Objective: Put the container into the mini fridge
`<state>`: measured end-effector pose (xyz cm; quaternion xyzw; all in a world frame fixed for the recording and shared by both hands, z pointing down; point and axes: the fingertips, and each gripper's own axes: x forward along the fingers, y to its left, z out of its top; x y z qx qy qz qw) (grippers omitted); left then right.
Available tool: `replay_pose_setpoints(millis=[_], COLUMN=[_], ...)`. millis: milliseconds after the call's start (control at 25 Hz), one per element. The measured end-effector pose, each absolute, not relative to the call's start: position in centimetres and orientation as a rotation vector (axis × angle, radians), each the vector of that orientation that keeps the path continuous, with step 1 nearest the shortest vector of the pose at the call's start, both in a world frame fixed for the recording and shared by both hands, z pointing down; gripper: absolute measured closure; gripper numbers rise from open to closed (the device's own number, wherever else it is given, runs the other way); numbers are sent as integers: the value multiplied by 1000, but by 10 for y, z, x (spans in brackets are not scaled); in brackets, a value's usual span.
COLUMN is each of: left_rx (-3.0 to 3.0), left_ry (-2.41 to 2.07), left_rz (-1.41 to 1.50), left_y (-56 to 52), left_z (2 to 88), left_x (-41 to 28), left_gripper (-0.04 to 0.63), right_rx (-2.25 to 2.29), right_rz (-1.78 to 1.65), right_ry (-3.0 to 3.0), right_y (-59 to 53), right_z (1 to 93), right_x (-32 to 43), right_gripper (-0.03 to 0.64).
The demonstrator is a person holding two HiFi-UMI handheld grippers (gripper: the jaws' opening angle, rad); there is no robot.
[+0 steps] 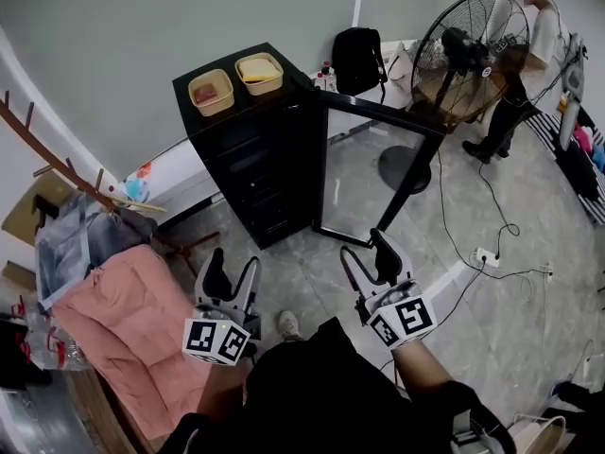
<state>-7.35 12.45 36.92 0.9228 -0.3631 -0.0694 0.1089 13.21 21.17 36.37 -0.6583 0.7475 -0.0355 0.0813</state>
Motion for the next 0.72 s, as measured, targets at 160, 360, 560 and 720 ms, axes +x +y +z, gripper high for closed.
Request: replay_pose_setpoints(millis=[160,360,560,720], left_rx=[2698,2696,2714,2718], left_ry=[-1069,-1060,-1076,-1085], left_rz=[-212,-224,-257,-252], left_y=[94,60,25,0], left_z=[372,372,366,367], left_x=[-82,-89,-105,-114], left_gripper=[267,267,268,268], right_rx=[-1940,-1939,-1940,-1927], right_rz=[-138,-124,-127,-115], right_ry=[2256,2267,2275,2283], right_y=[178,140,95,65], right_z=[364,361,362,356], right_x=[122,118,111,102], right_gripper=[342,344,347,347])
